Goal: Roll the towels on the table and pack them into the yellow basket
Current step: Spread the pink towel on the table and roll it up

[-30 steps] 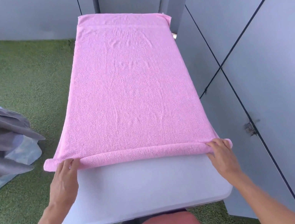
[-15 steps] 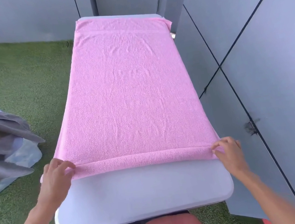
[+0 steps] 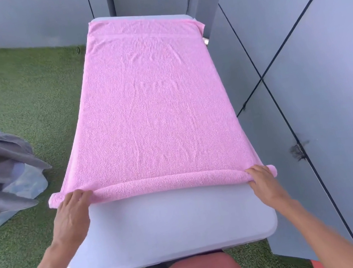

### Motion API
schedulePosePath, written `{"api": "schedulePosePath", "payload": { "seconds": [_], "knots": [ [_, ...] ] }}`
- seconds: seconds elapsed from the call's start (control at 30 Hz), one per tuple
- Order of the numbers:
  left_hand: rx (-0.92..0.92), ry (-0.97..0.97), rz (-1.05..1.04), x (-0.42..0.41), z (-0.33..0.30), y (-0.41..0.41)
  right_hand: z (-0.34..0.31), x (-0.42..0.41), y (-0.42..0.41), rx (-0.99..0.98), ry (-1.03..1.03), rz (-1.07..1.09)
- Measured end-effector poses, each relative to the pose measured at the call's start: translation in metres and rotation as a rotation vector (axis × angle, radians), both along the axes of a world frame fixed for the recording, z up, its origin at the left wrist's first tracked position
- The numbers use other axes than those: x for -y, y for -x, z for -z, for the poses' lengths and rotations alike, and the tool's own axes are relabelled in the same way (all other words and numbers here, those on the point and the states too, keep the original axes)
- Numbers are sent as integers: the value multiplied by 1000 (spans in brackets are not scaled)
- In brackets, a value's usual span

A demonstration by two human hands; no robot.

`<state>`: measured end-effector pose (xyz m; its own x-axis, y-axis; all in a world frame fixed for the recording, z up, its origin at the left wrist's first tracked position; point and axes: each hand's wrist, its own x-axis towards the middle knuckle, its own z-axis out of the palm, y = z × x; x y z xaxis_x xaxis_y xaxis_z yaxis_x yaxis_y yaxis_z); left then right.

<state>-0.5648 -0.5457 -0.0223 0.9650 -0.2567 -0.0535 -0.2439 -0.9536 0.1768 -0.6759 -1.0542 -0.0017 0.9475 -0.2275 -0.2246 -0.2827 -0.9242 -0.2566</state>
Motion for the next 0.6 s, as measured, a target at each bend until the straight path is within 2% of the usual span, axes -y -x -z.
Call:
{"api": "schedulePosePath", "payload": {
  "seconds": [0.1,0.17,0.23,0.27,0.33,0.37,0.47,0.53,0.6],
  "knots": [
    [-166,44,1,-12,-4,-3,-8,17,0,-214,-16,-75],
    [-352,86,-73,-14,-12,-9,-15,23,-4,-294,-194,36],
    [-458,241,-177,-14,-15,-19,-22,23,-11,-222,-406,230],
    [-446,315,-218,-15,-17,-23,-23,21,-13,-130,-470,321],
    [-325,349,-249,-12,-23,-27,-22,14,-14,66,-445,354],
    [-236,305,-245,-11,-23,-25,-21,10,-12,127,-354,304],
    [80,59,-140,1,-16,-2,-11,-4,-2,246,89,127],
    [169,9,-64,11,-12,17,-2,-13,4,271,186,80],
    [186,10,-28,14,-3,27,4,-19,8,232,166,37]
  ]
}}
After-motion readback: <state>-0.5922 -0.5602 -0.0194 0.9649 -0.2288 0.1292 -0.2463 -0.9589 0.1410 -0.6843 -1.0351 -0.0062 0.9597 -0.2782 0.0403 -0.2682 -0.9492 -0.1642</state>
